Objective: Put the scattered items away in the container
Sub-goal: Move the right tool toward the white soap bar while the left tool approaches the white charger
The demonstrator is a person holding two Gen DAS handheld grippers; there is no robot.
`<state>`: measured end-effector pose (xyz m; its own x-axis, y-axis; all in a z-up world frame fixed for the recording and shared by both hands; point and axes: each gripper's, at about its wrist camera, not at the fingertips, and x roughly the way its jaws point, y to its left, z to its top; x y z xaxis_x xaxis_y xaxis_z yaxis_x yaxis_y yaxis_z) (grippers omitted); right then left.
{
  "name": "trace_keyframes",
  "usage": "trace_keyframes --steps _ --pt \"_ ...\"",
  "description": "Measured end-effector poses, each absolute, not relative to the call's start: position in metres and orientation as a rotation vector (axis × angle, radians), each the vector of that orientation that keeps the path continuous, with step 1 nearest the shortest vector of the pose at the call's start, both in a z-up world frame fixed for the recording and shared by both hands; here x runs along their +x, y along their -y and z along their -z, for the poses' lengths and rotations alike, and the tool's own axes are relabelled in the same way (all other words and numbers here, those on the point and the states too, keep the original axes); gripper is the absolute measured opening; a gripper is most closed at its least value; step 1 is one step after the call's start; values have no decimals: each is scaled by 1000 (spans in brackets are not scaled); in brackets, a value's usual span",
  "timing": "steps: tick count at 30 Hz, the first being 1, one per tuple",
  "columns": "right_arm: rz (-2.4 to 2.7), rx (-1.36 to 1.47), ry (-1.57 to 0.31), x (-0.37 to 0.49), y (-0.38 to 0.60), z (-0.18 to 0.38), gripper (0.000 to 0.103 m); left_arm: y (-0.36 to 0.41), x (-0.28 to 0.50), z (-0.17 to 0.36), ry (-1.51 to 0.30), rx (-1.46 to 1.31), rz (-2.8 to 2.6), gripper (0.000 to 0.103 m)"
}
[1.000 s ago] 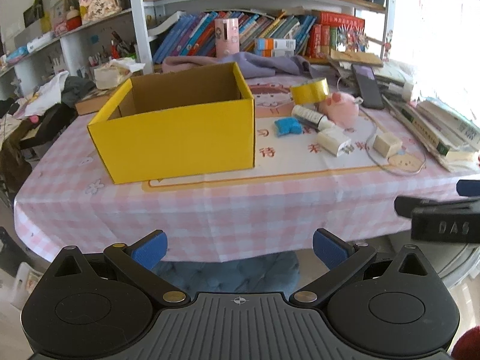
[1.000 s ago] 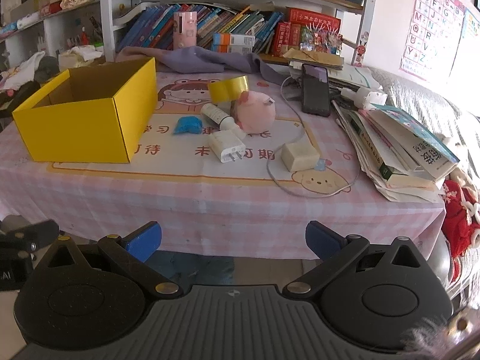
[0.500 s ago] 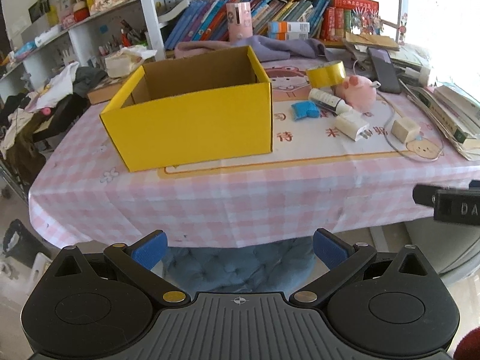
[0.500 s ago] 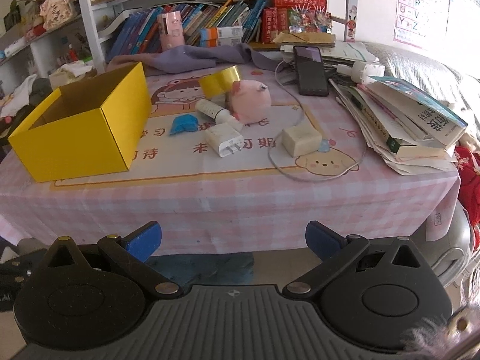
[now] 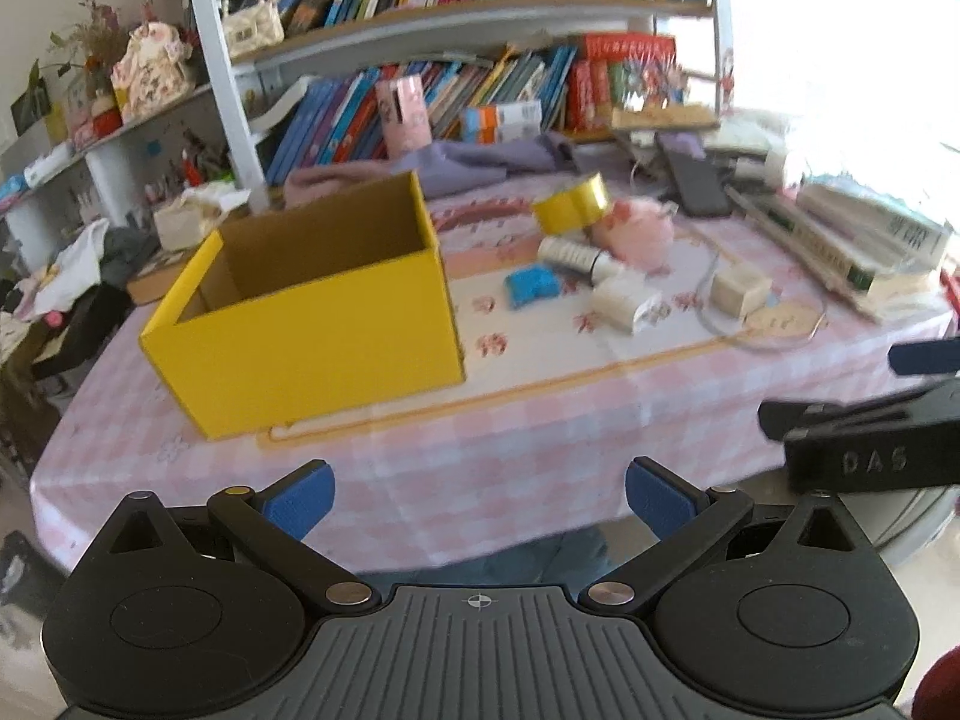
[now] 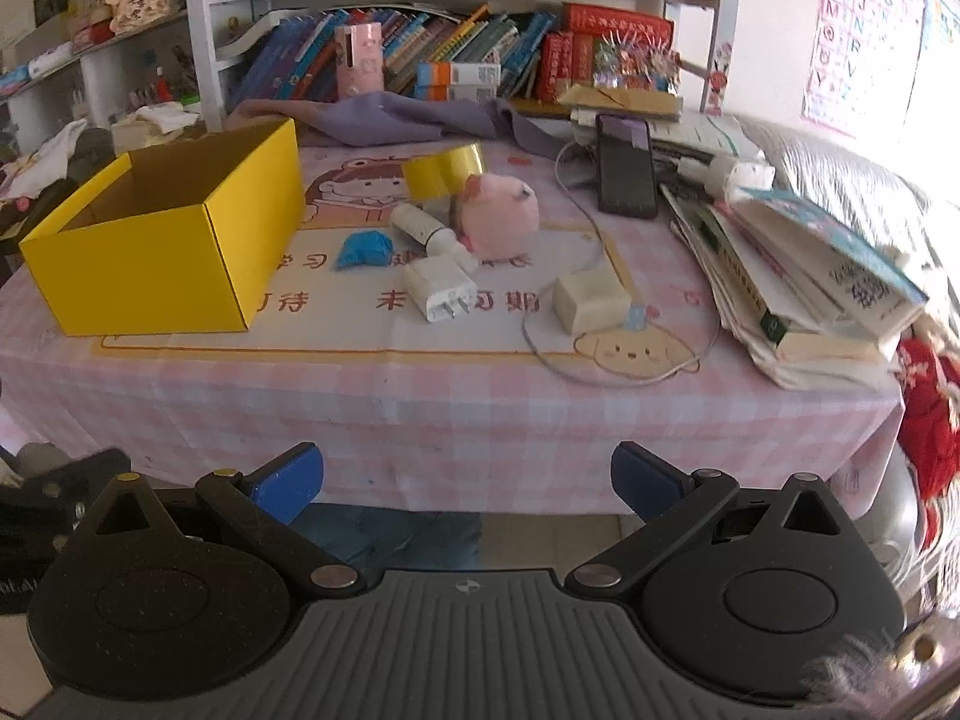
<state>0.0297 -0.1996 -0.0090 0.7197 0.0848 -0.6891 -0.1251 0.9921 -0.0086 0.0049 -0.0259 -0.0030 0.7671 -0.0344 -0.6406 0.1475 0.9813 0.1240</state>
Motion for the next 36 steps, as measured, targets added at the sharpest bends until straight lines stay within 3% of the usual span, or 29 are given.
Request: trace_keyframes --steps 5,15,25,36 --pt "-113 -71 -740 33 204 7 103 20 6 2 -617 50 172 103" --pt "-153 -173 -658 54 211 -6 102 27 44 4 -687 50 237 103" --pt "-195 -139 -688 102 229 -3 92 63 71 12 -668 149 175 103" --pt "-199 -105 -768 164 267 6 92 107 119 18 -745 168 231 103"
